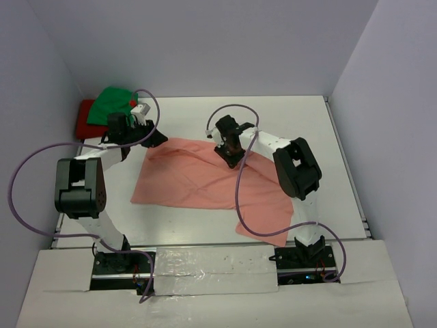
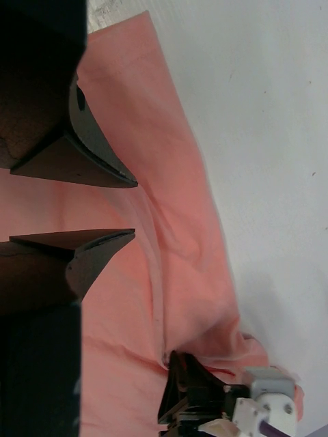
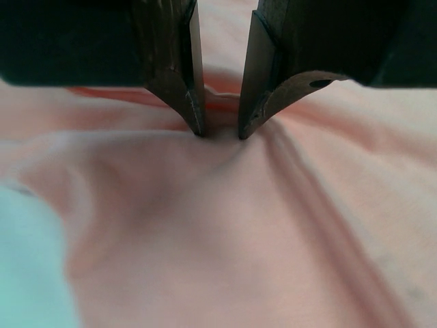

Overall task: Fold and stack the t-shirts
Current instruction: Fold the tshirt

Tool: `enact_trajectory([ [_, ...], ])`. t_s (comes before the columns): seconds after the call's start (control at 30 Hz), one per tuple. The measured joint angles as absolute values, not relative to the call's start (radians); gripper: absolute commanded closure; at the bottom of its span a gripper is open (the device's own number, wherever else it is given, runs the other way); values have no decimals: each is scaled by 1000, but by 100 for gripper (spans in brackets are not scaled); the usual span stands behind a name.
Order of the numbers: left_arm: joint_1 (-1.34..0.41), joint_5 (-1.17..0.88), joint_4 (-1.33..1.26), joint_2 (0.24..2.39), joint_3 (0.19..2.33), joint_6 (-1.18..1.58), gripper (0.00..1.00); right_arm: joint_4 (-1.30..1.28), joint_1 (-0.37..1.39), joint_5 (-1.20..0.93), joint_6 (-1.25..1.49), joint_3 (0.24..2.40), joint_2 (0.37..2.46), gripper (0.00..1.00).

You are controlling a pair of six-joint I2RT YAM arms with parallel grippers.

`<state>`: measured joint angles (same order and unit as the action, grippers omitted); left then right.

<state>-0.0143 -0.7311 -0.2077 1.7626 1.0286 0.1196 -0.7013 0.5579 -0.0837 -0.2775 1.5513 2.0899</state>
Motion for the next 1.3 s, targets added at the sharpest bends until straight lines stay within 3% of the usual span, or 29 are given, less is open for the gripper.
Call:
enact_trajectory([
  [0.3,-14,-728,-244,1758,981,120,61,-507,559,203,-253,1618,2143,69],
  [0.53,-14,-727,-255,1750,957,121,61,-414,559,215,-230,1681,2171,72],
  [0.57,-14,-726,-258,1748,954,121,61,-410,559,210,-225,1686,2171,82],
  [0.67,-14,-725,-260,1745,950,121,62,-418,559,187,-212,1724,2172,100],
  [0.83,-14,-725,-267,1744,950,123,62,-426,559,130,-182,1763,2172,100],
  [1.03,-17,-751,-253,1779,1026,136,62,-503,559,47,-169,1768,2172,80],
  [1.3,-112,-763,-35,1899,1293,-23,57,-573,559,18,-173,1781,2172,72],
])
